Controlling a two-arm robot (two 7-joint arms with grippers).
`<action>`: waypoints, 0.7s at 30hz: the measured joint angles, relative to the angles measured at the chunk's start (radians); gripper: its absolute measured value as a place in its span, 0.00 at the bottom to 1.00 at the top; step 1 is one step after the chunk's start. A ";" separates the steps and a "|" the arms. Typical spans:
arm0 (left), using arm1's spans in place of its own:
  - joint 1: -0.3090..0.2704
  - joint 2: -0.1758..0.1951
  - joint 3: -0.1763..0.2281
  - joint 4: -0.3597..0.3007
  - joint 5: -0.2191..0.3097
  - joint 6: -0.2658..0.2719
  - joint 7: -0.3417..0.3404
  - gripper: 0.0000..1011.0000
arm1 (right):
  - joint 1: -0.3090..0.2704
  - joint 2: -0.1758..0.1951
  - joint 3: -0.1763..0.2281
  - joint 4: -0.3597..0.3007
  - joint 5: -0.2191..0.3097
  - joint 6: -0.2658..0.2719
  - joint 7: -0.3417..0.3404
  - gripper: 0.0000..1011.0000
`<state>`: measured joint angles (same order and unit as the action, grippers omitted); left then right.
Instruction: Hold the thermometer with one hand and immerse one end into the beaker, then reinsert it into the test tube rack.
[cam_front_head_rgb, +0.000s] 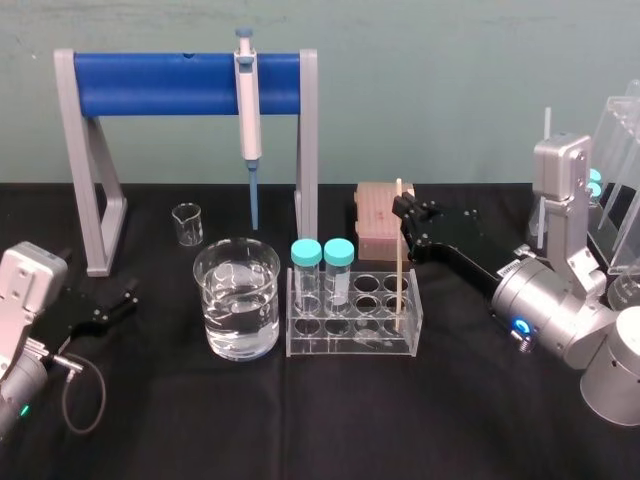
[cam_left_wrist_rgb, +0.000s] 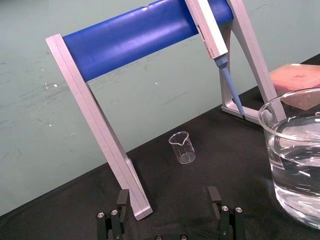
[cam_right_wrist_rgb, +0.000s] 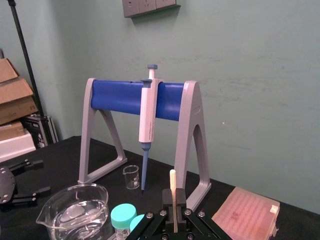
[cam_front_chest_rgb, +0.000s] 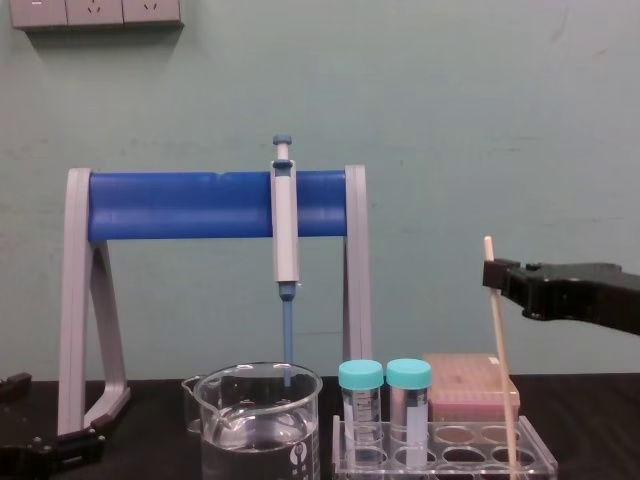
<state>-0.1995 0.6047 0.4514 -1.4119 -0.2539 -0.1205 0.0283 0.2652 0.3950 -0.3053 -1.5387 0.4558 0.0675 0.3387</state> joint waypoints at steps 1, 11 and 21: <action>0.000 0.000 0.000 0.000 0.000 0.000 0.000 0.99 | 0.000 -0.003 0.000 0.006 0.000 -0.002 0.004 0.04; 0.000 0.000 0.000 0.000 0.000 0.000 0.000 0.99 | 0.002 -0.011 -0.003 0.032 -0.012 -0.019 0.021 0.04; 0.000 0.000 0.000 0.000 0.000 0.000 0.000 0.99 | 0.010 -0.015 -0.010 0.051 -0.031 -0.018 0.025 0.04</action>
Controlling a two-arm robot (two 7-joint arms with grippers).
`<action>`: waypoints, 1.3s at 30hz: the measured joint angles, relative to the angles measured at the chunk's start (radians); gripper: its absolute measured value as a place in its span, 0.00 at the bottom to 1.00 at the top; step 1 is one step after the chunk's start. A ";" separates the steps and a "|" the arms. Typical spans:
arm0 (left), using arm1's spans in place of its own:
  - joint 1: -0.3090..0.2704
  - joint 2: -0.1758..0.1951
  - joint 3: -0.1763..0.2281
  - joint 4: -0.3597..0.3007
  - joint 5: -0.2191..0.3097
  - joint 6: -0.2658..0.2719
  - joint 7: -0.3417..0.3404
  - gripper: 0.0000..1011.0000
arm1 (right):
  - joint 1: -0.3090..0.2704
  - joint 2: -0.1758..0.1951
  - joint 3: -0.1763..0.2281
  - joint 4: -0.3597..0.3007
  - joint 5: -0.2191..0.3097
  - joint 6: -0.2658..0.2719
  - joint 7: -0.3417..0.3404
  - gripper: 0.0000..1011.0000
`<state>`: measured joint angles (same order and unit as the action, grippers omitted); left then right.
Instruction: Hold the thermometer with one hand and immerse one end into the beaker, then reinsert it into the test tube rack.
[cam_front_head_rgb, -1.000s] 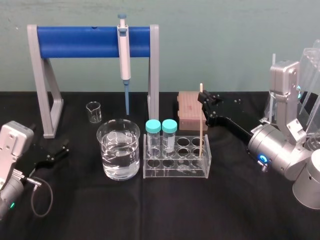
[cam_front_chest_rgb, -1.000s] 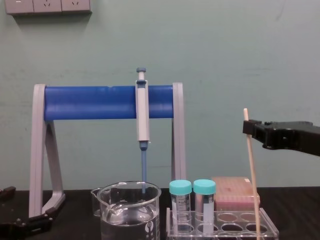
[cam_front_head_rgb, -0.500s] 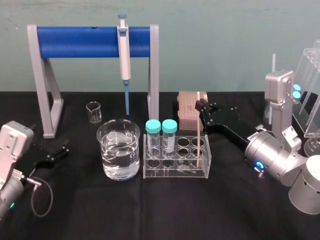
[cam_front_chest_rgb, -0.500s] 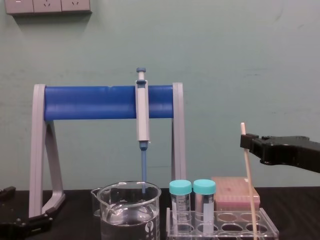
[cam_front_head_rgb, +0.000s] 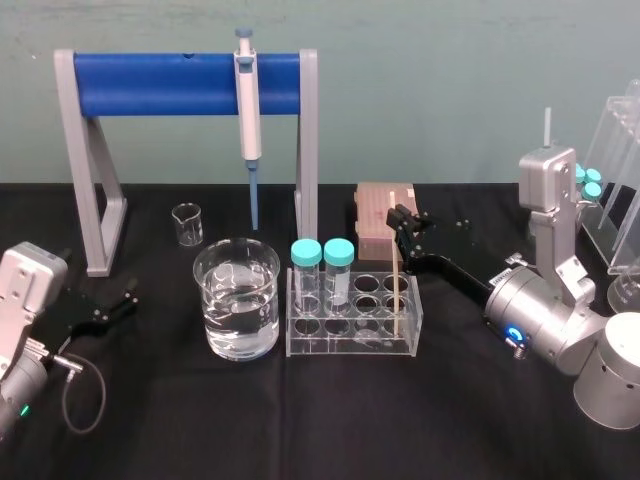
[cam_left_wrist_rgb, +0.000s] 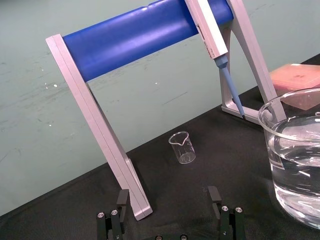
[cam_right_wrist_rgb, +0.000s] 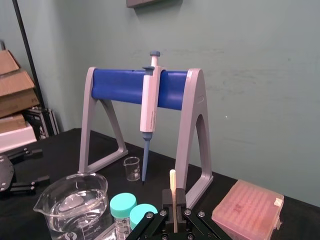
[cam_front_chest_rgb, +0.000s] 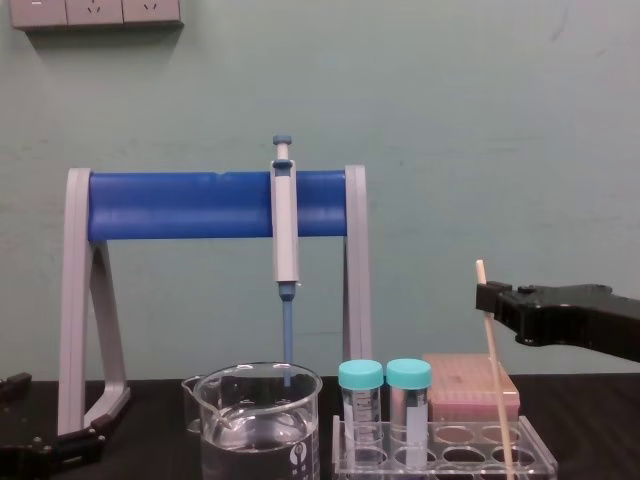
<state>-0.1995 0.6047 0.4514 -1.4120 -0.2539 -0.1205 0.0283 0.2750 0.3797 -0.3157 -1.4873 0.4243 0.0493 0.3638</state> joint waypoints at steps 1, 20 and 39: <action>0.000 0.000 0.000 0.000 0.000 0.000 0.000 0.99 | 0.000 0.000 -0.001 0.001 -0.002 0.001 0.000 0.04; 0.000 0.000 0.000 0.000 0.000 0.000 0.000 0.99 | 0.000 0.001 0.001 -0.001 0.000 0.003 0.000 0.04; 0.000 0.000 0.000 0.000 0.000 0.000 0.000 0.99 | 0.000 0.001 0.001 -0.003 0.003 0.003 -0.001 0.42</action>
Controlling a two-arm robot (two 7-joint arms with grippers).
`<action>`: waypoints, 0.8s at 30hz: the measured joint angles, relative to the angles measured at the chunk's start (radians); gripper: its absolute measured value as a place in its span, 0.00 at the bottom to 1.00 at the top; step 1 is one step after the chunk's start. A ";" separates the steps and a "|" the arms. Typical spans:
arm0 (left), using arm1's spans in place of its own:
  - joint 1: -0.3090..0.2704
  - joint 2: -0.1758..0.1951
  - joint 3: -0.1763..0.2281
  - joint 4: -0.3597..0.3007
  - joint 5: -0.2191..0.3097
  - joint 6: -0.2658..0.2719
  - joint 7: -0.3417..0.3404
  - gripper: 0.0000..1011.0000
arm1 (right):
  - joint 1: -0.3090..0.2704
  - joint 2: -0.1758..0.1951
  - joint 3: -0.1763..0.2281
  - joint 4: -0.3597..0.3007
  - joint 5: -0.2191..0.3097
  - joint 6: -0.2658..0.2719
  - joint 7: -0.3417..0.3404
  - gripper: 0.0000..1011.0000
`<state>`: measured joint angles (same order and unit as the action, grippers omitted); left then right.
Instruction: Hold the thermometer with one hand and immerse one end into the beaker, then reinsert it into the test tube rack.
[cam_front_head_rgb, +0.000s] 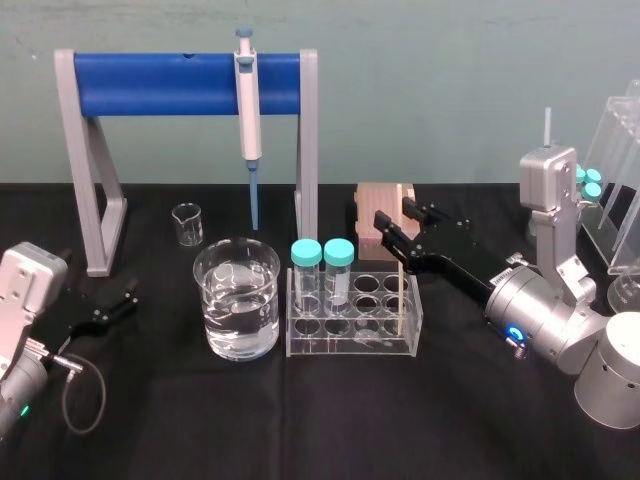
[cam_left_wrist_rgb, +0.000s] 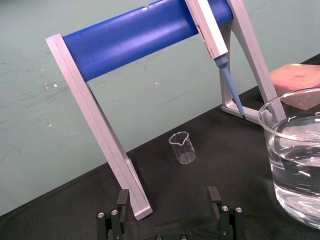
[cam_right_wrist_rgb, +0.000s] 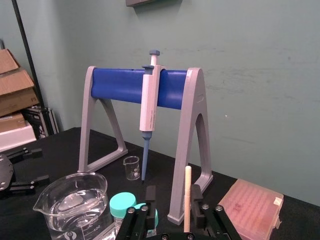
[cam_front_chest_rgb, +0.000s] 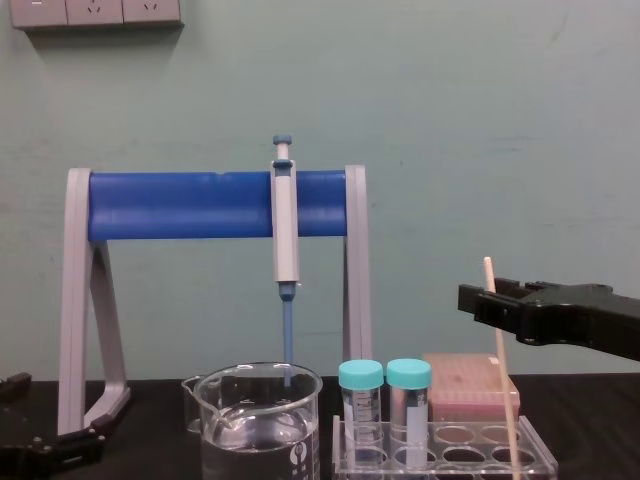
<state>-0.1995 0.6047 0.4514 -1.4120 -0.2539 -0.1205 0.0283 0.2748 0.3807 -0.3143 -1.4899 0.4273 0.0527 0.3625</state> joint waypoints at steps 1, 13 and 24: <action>0.000 0.000 0.000 0.000 0.000 0.000 0.000 0.99 | 0.000 0.000 0.000 0.000 0.000 0.000 0.000 0.48; 0.000 0.000 0.000 0.000 0.000 0.000 0.000 0.99 | 0.000 0.000 0.000 0.000 0.000 0.000 -0.001 0.83; 0.000 0.000 0.000 0.000 0.000 0.000 0.000 0.99 | 0.000 0.000 0.000 0.000 0.000 0.000 -0.001 0.99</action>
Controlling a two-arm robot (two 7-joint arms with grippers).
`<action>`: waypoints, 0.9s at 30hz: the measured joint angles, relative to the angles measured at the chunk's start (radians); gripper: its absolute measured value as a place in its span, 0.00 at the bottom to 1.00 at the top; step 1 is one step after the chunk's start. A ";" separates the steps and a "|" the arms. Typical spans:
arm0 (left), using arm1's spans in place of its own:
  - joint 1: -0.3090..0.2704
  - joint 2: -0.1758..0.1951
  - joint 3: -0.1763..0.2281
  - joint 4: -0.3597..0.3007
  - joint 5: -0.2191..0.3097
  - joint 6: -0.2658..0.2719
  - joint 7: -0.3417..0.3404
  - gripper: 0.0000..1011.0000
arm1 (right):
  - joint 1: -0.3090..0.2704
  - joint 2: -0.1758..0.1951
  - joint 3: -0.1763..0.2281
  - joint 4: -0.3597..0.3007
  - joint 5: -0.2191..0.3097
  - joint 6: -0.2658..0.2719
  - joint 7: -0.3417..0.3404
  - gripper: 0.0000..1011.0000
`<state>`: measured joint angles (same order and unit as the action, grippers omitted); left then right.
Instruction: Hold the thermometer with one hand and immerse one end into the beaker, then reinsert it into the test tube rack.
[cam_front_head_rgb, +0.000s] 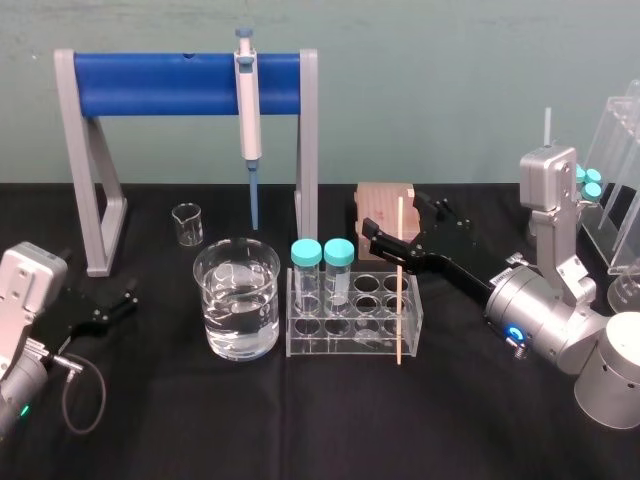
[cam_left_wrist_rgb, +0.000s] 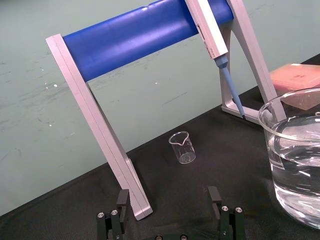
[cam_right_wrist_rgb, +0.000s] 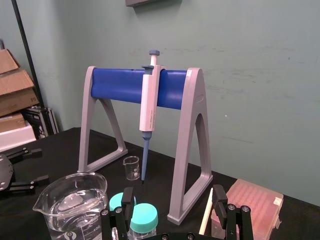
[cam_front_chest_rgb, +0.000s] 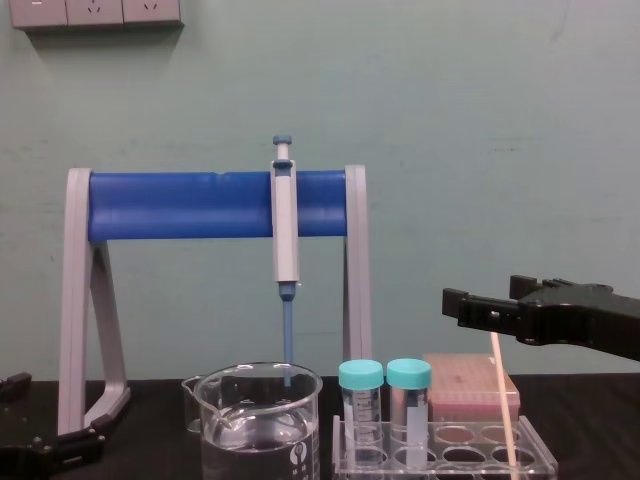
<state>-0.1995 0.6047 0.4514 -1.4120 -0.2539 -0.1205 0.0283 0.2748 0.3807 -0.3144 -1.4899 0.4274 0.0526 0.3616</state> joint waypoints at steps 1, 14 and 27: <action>0.000 0.000 0.000 0.000 0.000 0.000 0.000 0.99 | 0.000 0.000 0.000 0.000 0.000 0.000 0.000 0.99; 0.000 0.000 0.000 0.000 0.000 0.000 0.000 0.99 | -0.018 -0.055 0.064 -0.023 -0.075 -0.210 -0.090 0.99; 0.000 0.000 0.000 0.000 0.000 0.000 0.000 0.99 | -0.029 -0.147 0.206 0.070 -0.187 -0.283 -0.342 0.99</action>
<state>-0.1995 0.6047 0.4514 -1.4120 -0.2539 -0.1205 0.0283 0.2453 0.2334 -0.1086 -1.4199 0.2402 -0.2299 0.0195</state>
